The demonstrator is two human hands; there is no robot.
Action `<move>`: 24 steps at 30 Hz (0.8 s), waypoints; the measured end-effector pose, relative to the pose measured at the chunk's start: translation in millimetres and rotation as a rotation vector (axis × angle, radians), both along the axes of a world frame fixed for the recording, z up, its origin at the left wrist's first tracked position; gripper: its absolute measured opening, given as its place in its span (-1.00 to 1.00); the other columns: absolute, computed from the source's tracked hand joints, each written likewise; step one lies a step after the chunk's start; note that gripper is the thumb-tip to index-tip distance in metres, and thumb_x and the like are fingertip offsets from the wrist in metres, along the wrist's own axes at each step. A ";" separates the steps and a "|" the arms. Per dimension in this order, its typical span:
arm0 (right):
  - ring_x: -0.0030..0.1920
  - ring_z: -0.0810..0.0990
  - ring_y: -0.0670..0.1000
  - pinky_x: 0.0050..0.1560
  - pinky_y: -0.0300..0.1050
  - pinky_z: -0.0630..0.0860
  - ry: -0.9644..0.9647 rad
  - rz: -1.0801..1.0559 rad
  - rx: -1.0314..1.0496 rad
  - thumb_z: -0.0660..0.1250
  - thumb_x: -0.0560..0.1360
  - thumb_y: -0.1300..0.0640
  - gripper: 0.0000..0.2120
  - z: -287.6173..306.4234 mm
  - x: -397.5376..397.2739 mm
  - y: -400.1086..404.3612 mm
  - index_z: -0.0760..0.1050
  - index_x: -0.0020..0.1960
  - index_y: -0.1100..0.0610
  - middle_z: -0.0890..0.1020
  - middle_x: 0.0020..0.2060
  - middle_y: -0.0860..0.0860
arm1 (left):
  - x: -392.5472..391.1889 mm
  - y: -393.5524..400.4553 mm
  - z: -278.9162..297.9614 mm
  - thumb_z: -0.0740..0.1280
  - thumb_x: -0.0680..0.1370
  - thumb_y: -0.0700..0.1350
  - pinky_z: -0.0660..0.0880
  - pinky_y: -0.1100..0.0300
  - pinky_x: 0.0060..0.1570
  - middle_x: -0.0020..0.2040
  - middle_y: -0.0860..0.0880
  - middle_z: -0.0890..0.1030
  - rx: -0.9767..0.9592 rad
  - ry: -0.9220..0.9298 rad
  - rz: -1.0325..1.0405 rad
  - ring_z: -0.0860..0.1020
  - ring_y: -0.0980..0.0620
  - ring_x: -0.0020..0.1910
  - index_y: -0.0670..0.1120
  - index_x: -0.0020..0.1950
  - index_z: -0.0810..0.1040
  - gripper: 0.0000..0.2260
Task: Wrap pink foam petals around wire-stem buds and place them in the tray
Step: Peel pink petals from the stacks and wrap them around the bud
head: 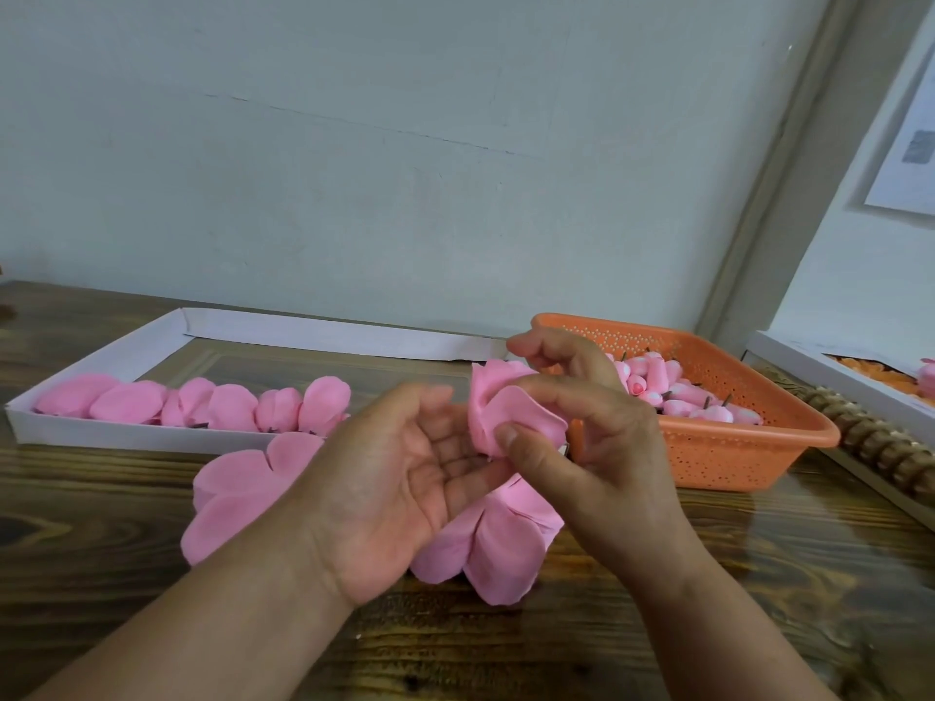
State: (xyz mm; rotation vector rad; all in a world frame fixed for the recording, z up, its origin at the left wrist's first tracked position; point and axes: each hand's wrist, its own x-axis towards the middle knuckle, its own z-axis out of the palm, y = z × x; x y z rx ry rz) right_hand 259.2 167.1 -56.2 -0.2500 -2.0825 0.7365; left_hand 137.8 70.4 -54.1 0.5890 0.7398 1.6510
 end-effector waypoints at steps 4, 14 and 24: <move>0.26 0.41 -0.16 0.17 -0.37 0.30 0.001 0.009 0.018 0.38 0.34 0.23 -0.86 -0.3 0.2 0.5 0.63 -0.15 0.27 0.49 0.16 0.08 | -0.8 1.9 -3.0 0.32 0.27 -0.23 0.62 0.13 -0.06 -0.01 -0.31 0.63 -0.007 0.040 0.031 0.63 -0.09 -0.06 -0.37 -0.07 0.65 -0.69; 0.25 0.42 0.01 0.23 -0.15 0.33 -0.009 -0.050 0.170 0.35 0.38 0.24 -0.85 -1.4 0.1 -0.1 0.65 -0.10 0.19 0.47 0.17 0.11 | -1.7 1.0 -2.2 0.27 0.33 -0.23 0.61 0.10 0.00 0.08 -0.36 0.59 0.016 0.023 0.032 0.58 -0.14 0.04 -0.41 0.09 0.57 -0.61; 0.28 0.41 0.01 0.25 -0.12 0.36 0.089 0.032 0.200 0.32 0.44 0.11 -0.75 -1.7 -0.4 -0.2 0.54 0.12 0.04 0.45 0.18 0.10 | -4.0 -0.5 0.3 0.22 0.37 -0.25 0.62 0.13 -0.03 0.11 -0.36 0.60 0.056 -0.022 -0.027 0.64 -0.09 -0.02 -0.40 0.12 0.57 -0.62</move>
